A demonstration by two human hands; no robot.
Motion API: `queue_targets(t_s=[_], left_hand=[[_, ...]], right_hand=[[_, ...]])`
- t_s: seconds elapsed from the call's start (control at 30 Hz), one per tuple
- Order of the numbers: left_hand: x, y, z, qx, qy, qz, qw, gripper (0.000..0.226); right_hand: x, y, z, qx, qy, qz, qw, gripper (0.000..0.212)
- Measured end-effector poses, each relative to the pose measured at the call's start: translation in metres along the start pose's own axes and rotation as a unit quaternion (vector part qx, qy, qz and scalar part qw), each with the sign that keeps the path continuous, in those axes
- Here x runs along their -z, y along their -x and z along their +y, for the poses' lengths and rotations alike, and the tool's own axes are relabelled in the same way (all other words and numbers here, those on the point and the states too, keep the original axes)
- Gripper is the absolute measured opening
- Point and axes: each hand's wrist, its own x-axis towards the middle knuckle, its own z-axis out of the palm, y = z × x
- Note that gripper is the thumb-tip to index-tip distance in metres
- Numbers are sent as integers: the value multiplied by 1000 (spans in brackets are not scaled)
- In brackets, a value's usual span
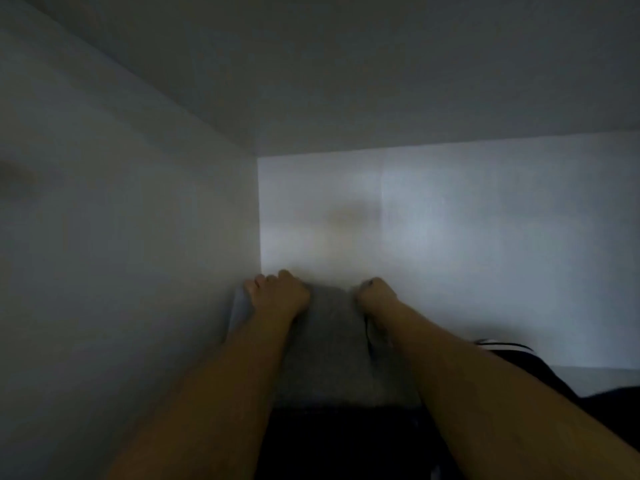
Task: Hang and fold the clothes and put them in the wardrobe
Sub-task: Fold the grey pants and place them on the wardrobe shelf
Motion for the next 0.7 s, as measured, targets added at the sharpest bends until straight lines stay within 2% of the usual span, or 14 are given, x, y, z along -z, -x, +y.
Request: queue_targets(t_s=[0.1,0.17,0.3,0.7], left_hand=[[-84,0,-13,-49,12,-123,991,58],[-121,5,-22,-30,36,-171,984,57],[-133,2,-23,-18,50,-158,986,57],[-133,7,-23,-19,43,-133,990,58]], right_hand=[[-46,-13,48,-39,166,-50,984,40],[-61,-15,66,-35,218,-40,975,42],[-65,-18,77,-1,237,2,972,38],[-65,-16,83,-36,233,35,971,44]])
